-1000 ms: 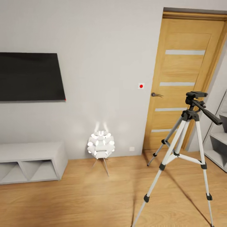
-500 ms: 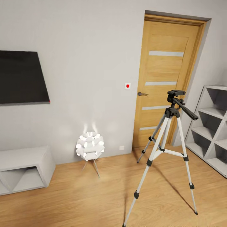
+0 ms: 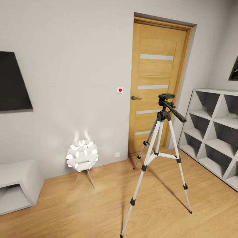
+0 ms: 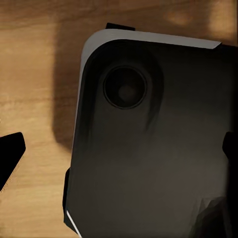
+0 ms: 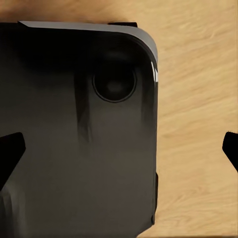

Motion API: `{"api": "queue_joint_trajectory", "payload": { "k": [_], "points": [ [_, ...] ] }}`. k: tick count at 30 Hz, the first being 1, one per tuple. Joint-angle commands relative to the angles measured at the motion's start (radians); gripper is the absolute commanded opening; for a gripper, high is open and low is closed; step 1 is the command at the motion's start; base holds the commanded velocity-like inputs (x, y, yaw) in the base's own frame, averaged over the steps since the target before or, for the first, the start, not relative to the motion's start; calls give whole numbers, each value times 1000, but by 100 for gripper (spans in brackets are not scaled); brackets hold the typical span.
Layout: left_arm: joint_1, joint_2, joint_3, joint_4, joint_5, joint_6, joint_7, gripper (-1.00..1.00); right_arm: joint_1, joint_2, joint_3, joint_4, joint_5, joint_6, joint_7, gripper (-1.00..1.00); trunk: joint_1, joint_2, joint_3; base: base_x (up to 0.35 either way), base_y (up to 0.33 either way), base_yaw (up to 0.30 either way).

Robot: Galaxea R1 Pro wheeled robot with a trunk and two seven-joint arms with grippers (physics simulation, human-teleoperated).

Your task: Attach the digital camera to the camera tripod in the bedroom.

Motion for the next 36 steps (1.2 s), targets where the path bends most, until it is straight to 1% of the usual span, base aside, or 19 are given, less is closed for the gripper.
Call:
{"api": "queue_joint_trajectory", "payload": {
  "k": [1,13,36],
  "points": [
    [0,0,0,-1,7,-2,0,100,0,0,0,0,-2,-3,0,100,0,0,-1,0,0,-251],
    [0,4,0,0,7,-2,0,100,0,0,0,1,-1,-4,5,100,0,0,-1,0,0,-277],
    [0,3,-1,0,7,-2,0,100,0,-1,0,2,-4,-5,12,100,0,0,-1,0,0,-297]
  ]
}}
